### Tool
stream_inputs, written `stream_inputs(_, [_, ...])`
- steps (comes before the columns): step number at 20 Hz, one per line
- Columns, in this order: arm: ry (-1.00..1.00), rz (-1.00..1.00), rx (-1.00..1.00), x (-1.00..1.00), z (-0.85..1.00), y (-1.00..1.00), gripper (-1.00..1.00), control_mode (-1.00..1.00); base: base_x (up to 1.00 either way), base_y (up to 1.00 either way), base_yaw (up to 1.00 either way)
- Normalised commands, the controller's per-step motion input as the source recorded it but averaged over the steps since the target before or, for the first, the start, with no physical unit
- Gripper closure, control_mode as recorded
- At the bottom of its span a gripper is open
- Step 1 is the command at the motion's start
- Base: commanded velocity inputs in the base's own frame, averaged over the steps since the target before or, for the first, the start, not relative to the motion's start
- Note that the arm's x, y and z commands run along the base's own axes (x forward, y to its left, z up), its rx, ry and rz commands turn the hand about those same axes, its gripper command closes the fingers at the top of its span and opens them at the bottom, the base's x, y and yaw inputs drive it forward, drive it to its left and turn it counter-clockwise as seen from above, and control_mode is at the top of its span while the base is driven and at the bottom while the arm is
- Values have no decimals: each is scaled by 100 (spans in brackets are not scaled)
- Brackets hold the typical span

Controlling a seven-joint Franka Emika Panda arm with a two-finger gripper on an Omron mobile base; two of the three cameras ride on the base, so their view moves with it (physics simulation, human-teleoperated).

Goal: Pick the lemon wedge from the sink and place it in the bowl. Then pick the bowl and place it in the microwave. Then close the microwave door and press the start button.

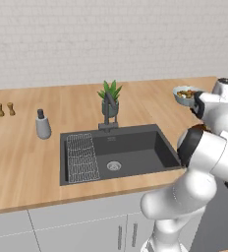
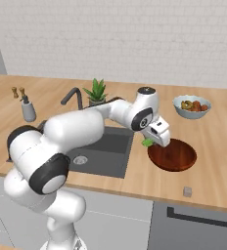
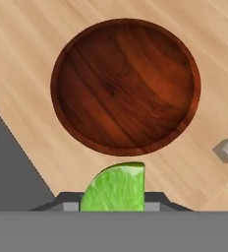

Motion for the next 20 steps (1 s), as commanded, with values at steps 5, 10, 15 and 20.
stream_inputs(5, [0,-2,2,3,-10,-49,100,-100,0,0,0])
stream_inputs(10, [0,-1,0,19,-26,-18,100,-100,0,0,0])
stream_inputs(15, [0,0,0,25,-46,-2,100,-100,0,0,0])
stream_inputs(20, [0,0,0,32,-27,-26,100,-100,0,0,0])
